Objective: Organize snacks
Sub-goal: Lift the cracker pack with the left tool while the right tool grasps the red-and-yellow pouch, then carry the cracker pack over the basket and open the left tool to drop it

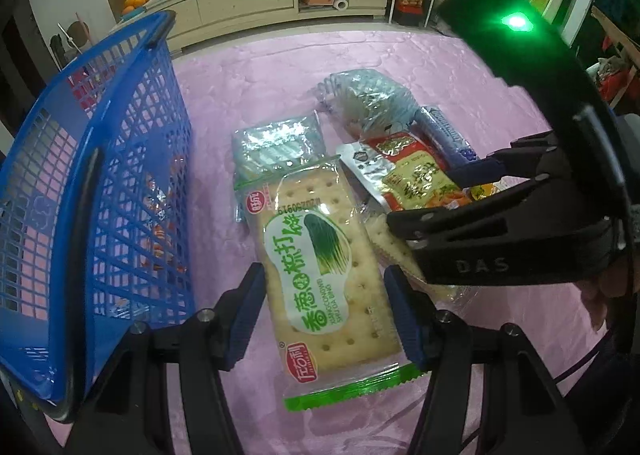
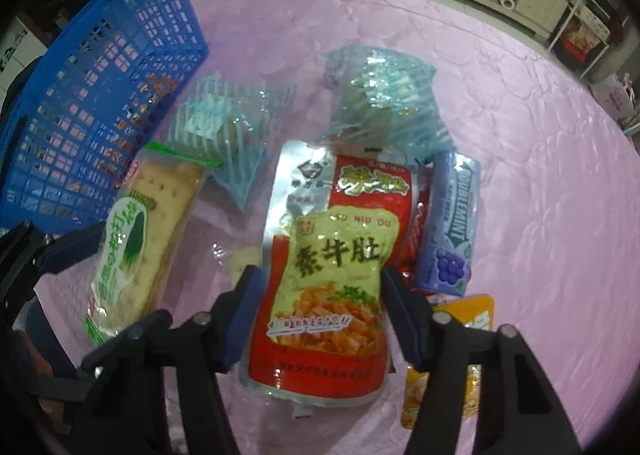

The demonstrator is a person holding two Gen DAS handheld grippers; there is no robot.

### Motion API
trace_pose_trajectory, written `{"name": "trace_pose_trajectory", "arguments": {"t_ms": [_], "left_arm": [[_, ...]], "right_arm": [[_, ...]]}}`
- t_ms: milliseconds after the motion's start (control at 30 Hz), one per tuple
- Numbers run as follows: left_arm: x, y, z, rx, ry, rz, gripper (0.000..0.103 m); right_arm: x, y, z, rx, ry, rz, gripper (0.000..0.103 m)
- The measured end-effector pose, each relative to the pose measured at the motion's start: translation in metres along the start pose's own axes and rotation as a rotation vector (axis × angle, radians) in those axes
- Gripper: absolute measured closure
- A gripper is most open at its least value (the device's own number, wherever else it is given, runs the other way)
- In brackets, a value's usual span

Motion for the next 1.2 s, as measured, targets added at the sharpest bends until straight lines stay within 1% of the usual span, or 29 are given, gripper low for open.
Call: {"name": "trace_pose_trajectory", "arguments": {"t_ms": [33,200,300,333,400,433,633,700,733,767,833,1000,1100,1200], "left_arm": [[0.001,0.0,-0.001,0.001,0.0,-0.002,0.045],[0.006,-0.001,-0.003,-0.01,0.0,-0.012,0.045],[0.007,-0.004,-0.007,-0.016,-0.002,-0.006,0.045],[0.007,-0.005,-0.009,-0.017,-0.006,-0.003,0.045],[0.005,-0.007,-0.008,-0.016,-0.009,-0.005,0.045],[0.005,-0.009,-0.011,-0.014,-0.013,-0.006,0.045],[0.005,-0.015,-0.028,-0.011,-0.046,-0.009,0.045],[0.005,-0.016,-0.038,0.0,-0.064,-0.024,0.045],[0.005,-0.017,-0.045,0.009,-0.077,-0.028,0.045],[0.004,-0.018,-0.052,0.013,-0.093,-0.027,0.045],[0.001,-0.019,-0.066,0.008,-0.12,-0.019,0.045],[-0.004,-0.013,-0.099,0.02,-0.182,-0.029,0.045],[-0.002,-0.004,-0.118,0.013,-0.216,-0.027,0.045],[-0.001,0.008,-0.133,0.032,-0.243,-0.047,0.045]], "right_arm": [[-0.001,-0.002,-0.002,-0.003,-0.001,0.004,0.062],[0.011,-0.016,-0.012,-0.023,-0.025,0.014,0.07],[0.018,-0.024,-0.031,-0.049,-0.069,0.037,0.08],[0.021,-0.025,-0.04,-0.055,-0.087,0.039,0.086],[0.027,-0.027,-0.053,-0.055,-0.102,0.033,0.089],[0.025,-0.022,-0.057,-0.052,-0.111,0.03,0.09],[0.042,-0.028,-0.093,-0.065,-0.153,0.046,0.091],[0.044,-0.027,-0.106,-0.058,-0.182,0.045,0.092],[0.042,-0.026,-0.109,-0.064,-0.183,0.042,0.092],[0.043,-0.024,-0.119,-0.07,-0.203,0.048,0.092],[0.045,-0.021,-0.136,-0.067,-0.231,0.04,0.092],[0.045,0.0,-0.168,-0.063,-0.297,0.012,0.092],[0.042,0.015,-0.185,-0.082,-0.328,0.007,0.092],[0.041,0.032,-0.192,-0.075,-0.355,-0.009,0.092]]}}
Point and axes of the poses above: each gripper's, at about its wrist camera, not at the fingertips, and z roughly the way its jaws point, y to its left, x to its underside, the point moved 6 cm from there along z, roughly the way its jaws point, and after that the axes turned 9 degrees about z, right-handed, at the moved point
